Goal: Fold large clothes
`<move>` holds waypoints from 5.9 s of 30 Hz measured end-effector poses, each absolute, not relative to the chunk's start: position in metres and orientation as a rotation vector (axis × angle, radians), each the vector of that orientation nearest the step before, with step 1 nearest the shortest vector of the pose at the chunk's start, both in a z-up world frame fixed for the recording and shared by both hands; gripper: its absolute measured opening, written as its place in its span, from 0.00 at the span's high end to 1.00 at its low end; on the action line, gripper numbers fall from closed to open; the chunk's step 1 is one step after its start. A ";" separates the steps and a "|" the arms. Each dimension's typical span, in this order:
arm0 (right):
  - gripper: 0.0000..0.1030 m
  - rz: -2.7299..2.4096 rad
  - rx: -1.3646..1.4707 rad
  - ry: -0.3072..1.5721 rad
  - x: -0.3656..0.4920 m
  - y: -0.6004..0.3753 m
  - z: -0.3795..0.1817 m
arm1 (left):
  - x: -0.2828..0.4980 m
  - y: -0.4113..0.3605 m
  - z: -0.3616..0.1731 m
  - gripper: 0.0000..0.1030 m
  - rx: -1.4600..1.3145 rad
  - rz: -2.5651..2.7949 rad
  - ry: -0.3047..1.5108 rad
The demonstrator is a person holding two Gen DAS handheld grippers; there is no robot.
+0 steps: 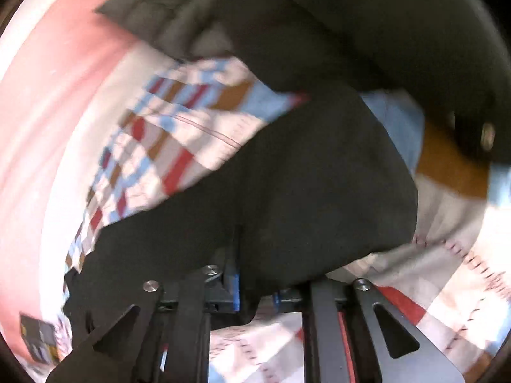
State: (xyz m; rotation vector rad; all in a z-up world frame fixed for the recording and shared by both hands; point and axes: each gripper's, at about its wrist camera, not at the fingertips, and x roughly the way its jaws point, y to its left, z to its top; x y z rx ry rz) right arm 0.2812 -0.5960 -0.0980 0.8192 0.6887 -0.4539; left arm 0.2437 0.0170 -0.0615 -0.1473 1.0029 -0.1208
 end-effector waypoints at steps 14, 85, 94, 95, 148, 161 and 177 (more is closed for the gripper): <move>0.89 -0.036 0.457 0.505 0.308 -0.439 0.107 | 0.222 0.060 -0.045 0.57 -0.189 -0.079 0.950; 0.78 0.107 0.255 0.858 0.420 -0.343 -0.066 | 0.373 0.052 -0.016 0.92 -0.187 -0.140 0.793; 0.78 0.071 0.199 0.986 0.457 -0.336 -0.107 | 0.430 0.037 -0.091 0.91 -0.135 -0.115 0.955; 0.78 0.065 0.203 0.975 0.452 -0.337 -0.099 | 0.427 0.038 -0.087 0.91 -0.125 -0.103 0.954; 0.44 0.159 0.091 0.834 0.033 -0.236 -0.020 | 0.011 0.049 0.013 0.57 -0.087 -0.035 0.896; 0.38 0.143 0.091 0.803 0.018 -0.236 -0.014 | -0.003 0.048 0.008 0.54 -0.066 -0.027 0.913; 0.38 0.161 0.154 0.797 0.016 -0.231 -0.022 | -0.008 0.051 0.002 0.53 -0.055 -0.034 0.927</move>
